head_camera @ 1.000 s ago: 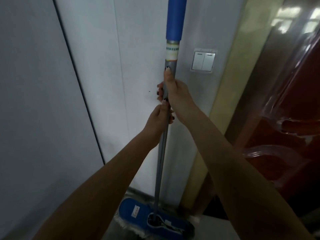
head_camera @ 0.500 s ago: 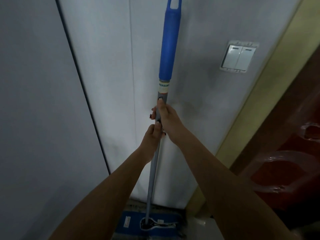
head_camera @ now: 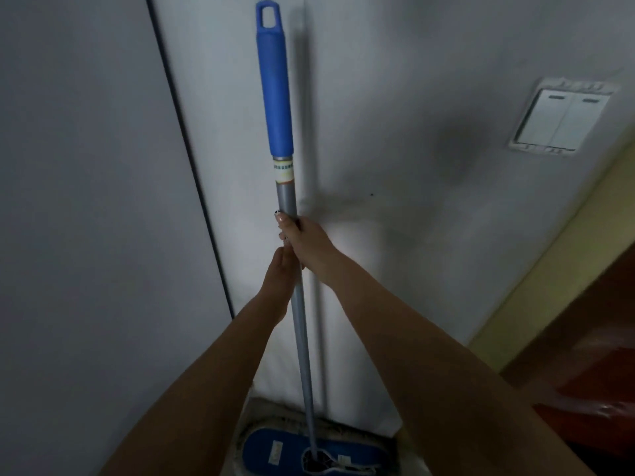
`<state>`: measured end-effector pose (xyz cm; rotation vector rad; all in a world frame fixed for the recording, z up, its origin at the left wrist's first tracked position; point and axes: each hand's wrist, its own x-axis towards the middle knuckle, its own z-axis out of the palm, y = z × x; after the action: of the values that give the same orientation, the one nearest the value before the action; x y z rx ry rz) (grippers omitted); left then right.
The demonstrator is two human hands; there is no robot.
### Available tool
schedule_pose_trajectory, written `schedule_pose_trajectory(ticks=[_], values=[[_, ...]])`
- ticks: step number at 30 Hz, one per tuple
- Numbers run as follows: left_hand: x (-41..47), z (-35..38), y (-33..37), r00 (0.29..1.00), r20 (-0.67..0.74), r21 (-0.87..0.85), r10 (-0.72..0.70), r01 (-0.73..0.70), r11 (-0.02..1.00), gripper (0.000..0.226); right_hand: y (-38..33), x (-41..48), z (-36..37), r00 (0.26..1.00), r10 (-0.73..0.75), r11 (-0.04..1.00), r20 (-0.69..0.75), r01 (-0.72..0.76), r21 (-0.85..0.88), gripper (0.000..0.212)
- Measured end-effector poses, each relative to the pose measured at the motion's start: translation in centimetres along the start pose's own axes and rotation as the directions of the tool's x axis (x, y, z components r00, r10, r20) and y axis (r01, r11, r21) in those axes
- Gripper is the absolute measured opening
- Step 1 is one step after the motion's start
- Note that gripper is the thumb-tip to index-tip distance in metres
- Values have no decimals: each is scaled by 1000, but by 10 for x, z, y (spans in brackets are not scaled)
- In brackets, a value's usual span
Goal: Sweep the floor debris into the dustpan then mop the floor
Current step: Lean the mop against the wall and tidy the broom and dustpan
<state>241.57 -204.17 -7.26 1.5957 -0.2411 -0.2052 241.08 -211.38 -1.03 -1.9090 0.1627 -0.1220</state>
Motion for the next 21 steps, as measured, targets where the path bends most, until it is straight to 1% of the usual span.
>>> schedule_pose_trajectory(ticks=[2, 4, 7, 9, 12, 16, 19, 21], values=[[9, -18, -3, 1000, -12, -21, -15, 14, 1000, 32, 6, 10, 14, 999, -27, 1000, -25, 28, 15, 31], [17, -34, -5, 998, -39, -30, -39, 38, 999, 39, 10, 20, 27, 997, -57, 997, -48, 59, 45, 29], [29, -57, -14, 993, -94, -34, -74, 71, 997, 48, 9, 37, 46, 997, -82, 995, -17, 82, 47, 26], [36, -73, -21, 988, -128, -84, -87, 77, 994, 45, 5, 50, 59, 997, -79, 996, 12, 78, 32, 24], [44, -94, -29, 981, -170, -137, -89, 66, 988, 41, 0, 68, 80, 998, -45, 998, 53, 43, 36, 31], [56, -119, -41, 980, -176, -109, -91, 72, 991, 41, 4, 85, 103, 996, -73, 997, 45, 75, -28, 30], [62, -124, -49, 979, -144, -69, -142, 133, 989, 32, 10, 99, 105, 998, -58, 998, -13, 58, 21, 30], [68, -123, -53, 973, -165, -69, -161, 151, 986, 29, 11, 106, 102, 999, -45, 999, -10, 45, 14, 29]])
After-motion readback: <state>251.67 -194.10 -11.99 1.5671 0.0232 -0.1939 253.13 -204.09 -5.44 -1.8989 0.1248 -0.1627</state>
